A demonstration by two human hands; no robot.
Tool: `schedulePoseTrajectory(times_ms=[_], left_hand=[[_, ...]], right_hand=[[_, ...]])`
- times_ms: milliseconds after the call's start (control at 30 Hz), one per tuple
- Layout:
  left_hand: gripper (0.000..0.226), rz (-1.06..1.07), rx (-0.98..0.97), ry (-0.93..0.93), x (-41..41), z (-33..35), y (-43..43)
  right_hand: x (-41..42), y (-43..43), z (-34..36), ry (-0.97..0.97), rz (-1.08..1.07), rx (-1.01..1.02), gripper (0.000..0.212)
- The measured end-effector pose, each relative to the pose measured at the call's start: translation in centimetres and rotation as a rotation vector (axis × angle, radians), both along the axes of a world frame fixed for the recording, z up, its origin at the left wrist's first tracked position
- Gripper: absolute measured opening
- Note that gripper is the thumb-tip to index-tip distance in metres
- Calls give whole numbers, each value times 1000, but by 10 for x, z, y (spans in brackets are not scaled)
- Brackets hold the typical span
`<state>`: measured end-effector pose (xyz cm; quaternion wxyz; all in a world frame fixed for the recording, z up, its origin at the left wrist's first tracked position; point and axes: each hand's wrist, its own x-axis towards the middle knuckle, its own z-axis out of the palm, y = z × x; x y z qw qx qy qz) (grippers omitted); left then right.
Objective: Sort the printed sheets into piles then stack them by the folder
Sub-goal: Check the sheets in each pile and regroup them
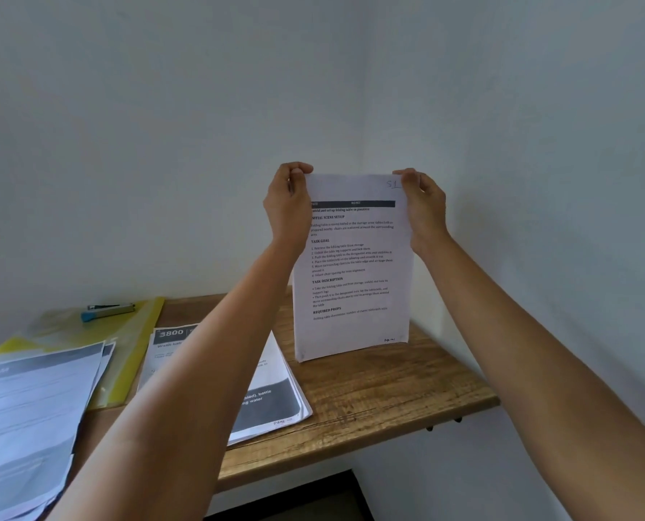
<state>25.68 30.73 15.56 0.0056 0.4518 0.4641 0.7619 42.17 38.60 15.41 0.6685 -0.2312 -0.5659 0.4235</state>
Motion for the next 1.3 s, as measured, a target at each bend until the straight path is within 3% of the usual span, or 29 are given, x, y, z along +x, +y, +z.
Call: schedulePoseTrajectory(times_ms=[200,700,967,1100,1300], left_hand=[[25,49,8,-51,-4,3,2],[28,3,-35,-209,-7,12,3],[27,-16,-88,-339,-19,13,-2],[27,-24,-85,-427,-23,15,-5],[30,4,-82,-509,-38,14,-8]], right_hand=[[-2,1,4,116,-18,-56,21],[-2,8,15,62,40,-111,23],[3,16,15,-121,-38,-99,23],[7,4,7,-375,12,-90,38],[23,5,-48,-613,40,8,27]])
